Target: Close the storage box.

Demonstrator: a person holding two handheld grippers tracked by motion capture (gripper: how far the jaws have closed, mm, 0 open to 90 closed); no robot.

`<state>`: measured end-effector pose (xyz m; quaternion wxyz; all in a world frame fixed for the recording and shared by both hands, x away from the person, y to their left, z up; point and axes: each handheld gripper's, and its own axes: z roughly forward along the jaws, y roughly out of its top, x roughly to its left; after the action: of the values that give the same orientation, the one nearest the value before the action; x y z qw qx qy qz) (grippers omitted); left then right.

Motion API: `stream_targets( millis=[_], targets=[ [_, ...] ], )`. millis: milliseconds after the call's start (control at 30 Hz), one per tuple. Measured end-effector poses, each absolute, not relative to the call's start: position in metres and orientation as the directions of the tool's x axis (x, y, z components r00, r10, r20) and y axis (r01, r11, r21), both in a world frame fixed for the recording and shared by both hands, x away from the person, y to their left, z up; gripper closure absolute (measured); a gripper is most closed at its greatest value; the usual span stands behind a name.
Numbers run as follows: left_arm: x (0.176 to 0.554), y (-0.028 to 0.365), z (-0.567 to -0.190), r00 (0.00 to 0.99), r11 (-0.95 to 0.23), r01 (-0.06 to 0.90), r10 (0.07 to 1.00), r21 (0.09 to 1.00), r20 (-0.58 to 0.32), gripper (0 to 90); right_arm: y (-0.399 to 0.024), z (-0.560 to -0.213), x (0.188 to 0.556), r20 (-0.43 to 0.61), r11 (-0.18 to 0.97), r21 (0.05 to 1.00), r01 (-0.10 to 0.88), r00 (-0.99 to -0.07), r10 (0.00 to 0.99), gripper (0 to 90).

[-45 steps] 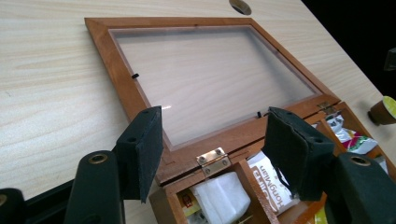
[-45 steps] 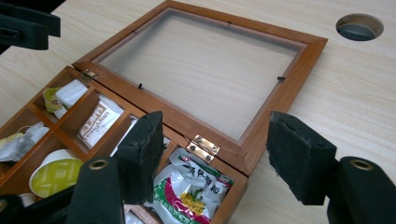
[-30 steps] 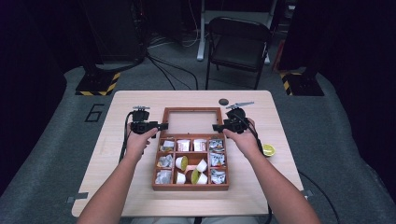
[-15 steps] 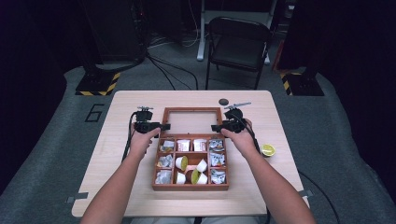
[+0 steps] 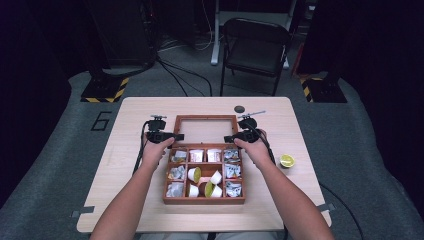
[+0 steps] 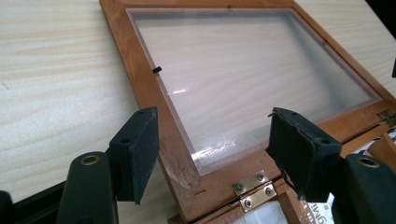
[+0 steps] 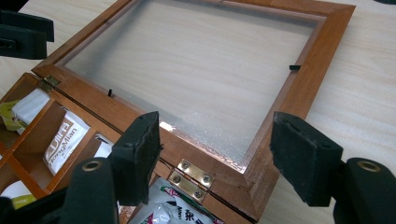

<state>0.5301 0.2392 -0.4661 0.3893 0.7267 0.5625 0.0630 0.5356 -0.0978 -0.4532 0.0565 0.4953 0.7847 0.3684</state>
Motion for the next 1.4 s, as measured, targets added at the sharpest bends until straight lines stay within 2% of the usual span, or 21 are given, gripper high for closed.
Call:
stream_targets(
  millis=[400, 1400],
  targets=[
    [0.533, 0.234, -0.473, 0.338, -0.058, 0.789, 0.872, 0.612, -0.354, 28.0, -0.100, -0.460, 0.540, 0.290, 0.233, 0.605, 0.761, -0.484, 0.826, 28.2],
    [0.536, 0.239, -0.479, 0.332, -0.048, 0.811, 0.859, 0.584, -0.390, 29.2, -0.101, -0.469, 0.547, 0.301, 0.219, 0.563, 0.797, -0.444, 0.844, 24.7]
  ],
)
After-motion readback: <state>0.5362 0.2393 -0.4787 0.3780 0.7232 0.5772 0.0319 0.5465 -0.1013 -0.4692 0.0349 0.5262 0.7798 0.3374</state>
